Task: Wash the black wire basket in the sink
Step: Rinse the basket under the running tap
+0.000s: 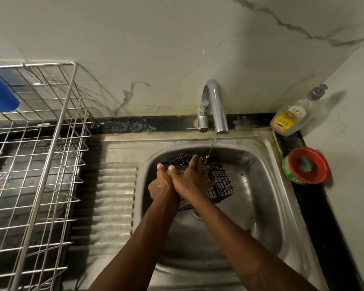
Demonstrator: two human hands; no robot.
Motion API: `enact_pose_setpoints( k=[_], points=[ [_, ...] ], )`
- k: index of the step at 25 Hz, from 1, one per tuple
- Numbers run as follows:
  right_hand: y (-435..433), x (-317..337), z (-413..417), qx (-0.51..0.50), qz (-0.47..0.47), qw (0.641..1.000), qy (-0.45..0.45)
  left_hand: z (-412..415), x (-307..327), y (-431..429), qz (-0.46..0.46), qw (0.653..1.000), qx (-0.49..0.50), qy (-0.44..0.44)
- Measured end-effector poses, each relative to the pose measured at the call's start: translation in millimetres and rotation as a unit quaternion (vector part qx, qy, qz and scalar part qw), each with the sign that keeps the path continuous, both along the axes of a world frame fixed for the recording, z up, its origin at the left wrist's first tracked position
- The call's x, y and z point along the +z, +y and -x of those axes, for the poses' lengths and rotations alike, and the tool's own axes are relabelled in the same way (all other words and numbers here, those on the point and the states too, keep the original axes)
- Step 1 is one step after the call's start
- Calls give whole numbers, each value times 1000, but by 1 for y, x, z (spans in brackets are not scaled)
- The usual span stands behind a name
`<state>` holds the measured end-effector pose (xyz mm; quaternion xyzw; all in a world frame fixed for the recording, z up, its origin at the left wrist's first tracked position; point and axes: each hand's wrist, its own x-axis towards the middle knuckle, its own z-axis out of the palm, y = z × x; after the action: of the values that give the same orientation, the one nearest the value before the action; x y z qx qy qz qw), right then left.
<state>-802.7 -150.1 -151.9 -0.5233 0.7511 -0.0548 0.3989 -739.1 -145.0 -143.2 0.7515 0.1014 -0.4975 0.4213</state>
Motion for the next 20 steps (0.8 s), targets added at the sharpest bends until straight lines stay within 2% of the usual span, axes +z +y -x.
enact_pose_setpoints(
  k=[6,8,12,16,18,20],
  points=[
    [-12,26,60,-31,157,987,26,25,28,-18,77,986,-147,-2],
    [-10,32,79,-46,180,983,-11,35,35,-19,119,970,-212,19],
    [-10,15,108,-152,187,952,-189,54,44,-22,176,917,-356,35],
    [-16,-10,133,-162,110,935,-297,66,38,-27,192,850,-489,20],
    [-20,-17,143,-158,80,932,-316,67,24,-34,190,840,-508,0],
    [-25,-21,151,-168,82,926,-328,63,11,-36,185,850,-491,-41]
  ],
)
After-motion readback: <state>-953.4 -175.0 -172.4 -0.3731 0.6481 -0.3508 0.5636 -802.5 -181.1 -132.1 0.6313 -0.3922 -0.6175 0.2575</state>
